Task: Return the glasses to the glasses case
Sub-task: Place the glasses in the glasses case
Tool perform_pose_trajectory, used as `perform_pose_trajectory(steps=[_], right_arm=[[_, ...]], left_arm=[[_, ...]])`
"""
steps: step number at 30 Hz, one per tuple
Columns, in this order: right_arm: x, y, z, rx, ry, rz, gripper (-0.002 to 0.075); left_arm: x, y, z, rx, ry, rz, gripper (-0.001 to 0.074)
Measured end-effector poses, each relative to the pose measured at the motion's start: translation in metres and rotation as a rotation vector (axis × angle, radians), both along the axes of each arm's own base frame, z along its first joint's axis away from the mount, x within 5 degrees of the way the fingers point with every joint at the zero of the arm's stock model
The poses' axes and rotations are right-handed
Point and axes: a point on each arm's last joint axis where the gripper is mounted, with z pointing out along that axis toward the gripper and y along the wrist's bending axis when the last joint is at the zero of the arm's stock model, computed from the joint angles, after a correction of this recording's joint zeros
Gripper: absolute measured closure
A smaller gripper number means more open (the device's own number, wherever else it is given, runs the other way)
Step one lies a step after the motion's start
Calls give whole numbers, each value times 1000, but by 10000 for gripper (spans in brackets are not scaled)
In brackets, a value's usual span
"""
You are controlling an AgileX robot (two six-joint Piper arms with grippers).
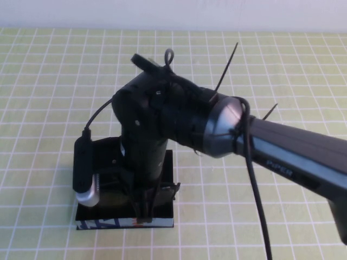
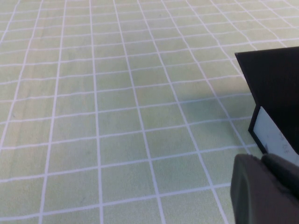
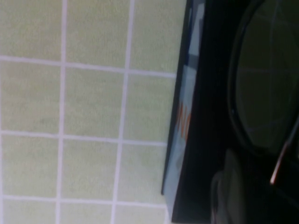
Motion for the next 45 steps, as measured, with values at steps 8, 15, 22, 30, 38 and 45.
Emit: perform_pose_trajectory(steps=[8, 15, 22, 30, 38, 45], right_arm=[[3, 17, -10, -2, -8, 24, 688], [7, 24, -24, -18, 6, 15, 688], [8, 25, -29, -26, 16, 0, 688], [8, 25, -30, -29, 18, -21, 689], [10, 26, -41, -52, 24, -42, 688], [11, 26, -41, -54, 22, -43, 689]], left_arm=[[0, 0, 0, 0, 0, 0, 737], [0, 0, 0, 0, 0, 0, 737], [0, 0, 0, 0, 0, 0, 737], [0, 0, 0, 0, 0, 0, 737], [0, 0, 0, 0, 0, 0, 737], [0, 0, 0, 0, 0, 0, 737]])
